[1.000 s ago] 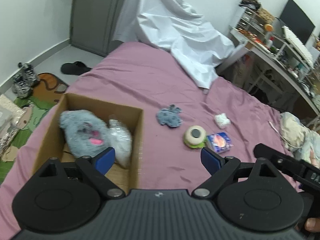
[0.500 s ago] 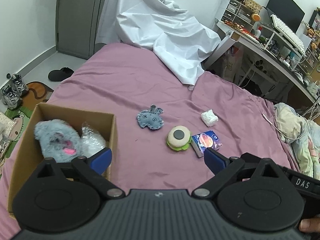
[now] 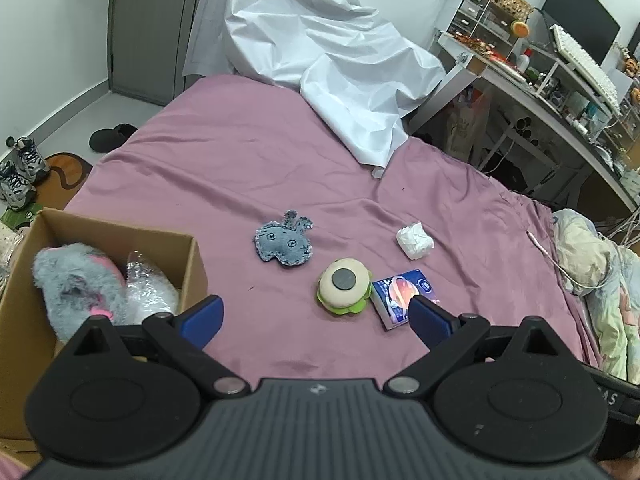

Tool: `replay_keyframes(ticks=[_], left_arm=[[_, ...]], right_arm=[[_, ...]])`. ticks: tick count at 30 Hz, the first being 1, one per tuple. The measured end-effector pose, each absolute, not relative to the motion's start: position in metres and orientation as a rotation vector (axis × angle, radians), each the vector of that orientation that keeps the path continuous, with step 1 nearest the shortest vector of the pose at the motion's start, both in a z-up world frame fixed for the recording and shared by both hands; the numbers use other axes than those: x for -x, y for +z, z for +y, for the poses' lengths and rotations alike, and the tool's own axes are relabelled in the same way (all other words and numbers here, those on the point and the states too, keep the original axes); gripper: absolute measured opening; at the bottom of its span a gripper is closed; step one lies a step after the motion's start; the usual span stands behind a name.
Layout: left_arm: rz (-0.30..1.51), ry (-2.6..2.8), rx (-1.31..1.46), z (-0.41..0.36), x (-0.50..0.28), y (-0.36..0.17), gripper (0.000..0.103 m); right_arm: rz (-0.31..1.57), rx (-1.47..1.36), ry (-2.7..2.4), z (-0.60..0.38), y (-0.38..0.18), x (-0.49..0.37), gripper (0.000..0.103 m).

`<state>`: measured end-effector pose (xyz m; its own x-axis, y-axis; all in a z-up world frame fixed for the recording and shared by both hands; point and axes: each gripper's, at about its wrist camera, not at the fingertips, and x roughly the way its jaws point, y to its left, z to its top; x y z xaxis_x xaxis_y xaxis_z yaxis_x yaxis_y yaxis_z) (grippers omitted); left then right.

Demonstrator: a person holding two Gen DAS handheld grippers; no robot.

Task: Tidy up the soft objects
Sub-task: 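Move the left tool to the green round plush while the right tool approaches the blue tissue pack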

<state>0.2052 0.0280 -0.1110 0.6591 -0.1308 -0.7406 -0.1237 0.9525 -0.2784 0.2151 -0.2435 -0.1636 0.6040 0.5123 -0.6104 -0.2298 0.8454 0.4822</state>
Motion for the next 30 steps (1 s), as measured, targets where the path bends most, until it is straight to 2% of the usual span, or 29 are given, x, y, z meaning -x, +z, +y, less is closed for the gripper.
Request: replay_keyframes(ticks=[9,15,18,20,23,26,30], left_arm=[[0.85,-0.012,0.341,0.021,-0.226,-0.124,0.097],[0.874,-0.013,0.357,0.012,-0.249,-0.138,0.089],[0.887,-0.021,0.36,0.008,-0.26,-0.146,0.086],[0.903,-0.025,0.362,0.005,-0.266,-0.152,0.083],[0.924,-0.029,0.356,0.0,-0.276,-0.162,0.079],[0.944,-0.033,0.354,-0.003,-0.286,-0.172,0.068],[0.982,-0.03,0.359,-0.005,-0.296,-0.186,0.061]], right_arm=[[0.841,-0.36,0.444,-0.249,-0.178,-0.232,0.103],[0.875,-0.361,0.447,-0.25,-0.191,-0.249,0.102],[0.904,-0.386,0.462,-0.25,-0.2,-0.258,0.093],[0.935,-0.412,0.465,-0.249,-0.208,-0.265,0.08],[0.975,-0.459,0.466,-0.248,-0.222,-0.275,0.071],[1.014,-0.511,0.46,-0.25,-0.235,-0.282,0.067],[1.034,-0.567,0.458,-0.252,-0.247,-0.289,0.064]])
